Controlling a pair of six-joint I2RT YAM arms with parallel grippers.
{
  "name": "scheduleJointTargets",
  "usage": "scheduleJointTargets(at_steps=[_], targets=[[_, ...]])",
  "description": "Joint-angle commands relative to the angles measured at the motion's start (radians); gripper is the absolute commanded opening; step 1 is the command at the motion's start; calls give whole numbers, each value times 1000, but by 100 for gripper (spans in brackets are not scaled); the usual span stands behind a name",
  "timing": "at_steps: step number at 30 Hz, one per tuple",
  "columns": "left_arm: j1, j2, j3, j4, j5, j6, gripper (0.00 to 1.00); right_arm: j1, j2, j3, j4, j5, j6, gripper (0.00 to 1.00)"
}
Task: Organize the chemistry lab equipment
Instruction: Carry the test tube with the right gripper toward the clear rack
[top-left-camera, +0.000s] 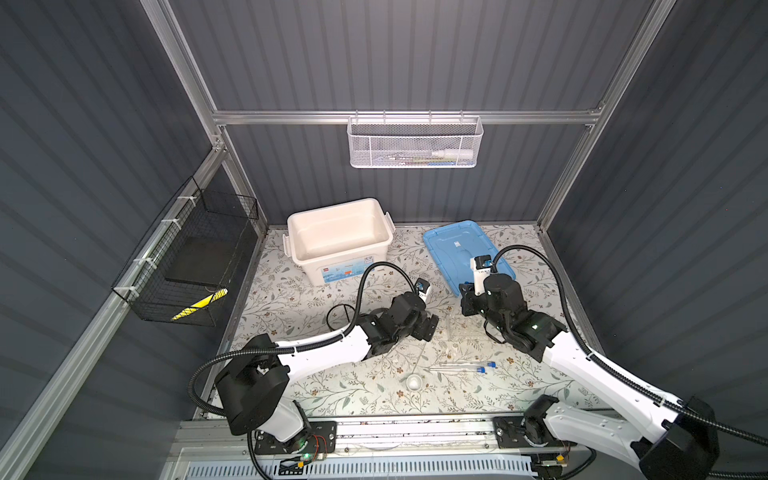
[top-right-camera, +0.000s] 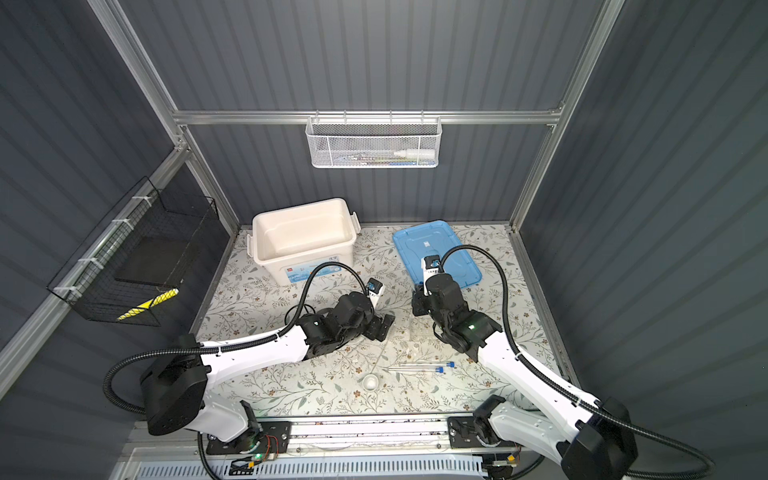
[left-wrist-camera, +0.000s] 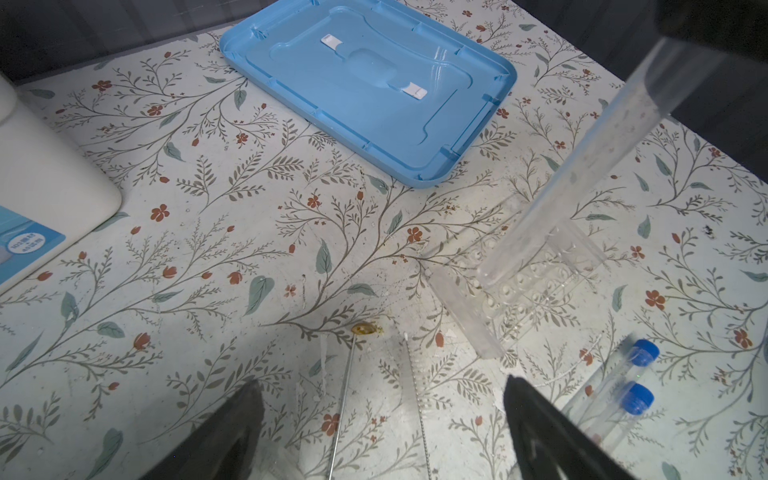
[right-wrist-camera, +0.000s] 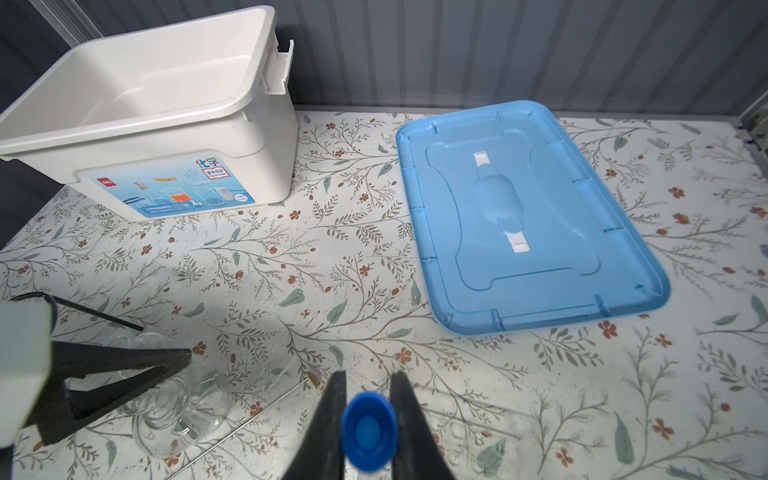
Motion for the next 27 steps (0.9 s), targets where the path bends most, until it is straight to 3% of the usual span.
scheduleJointTargets(at_steps=[1, 27], targets=[[-3, -17, -15, 2, -11, -19, 92, 14, 0, -32, 66, 81, -40, 18], [-5, -8, -14, -1, 3, -30, 92, 42, 59, -126, 196, 112, -49, 18]])
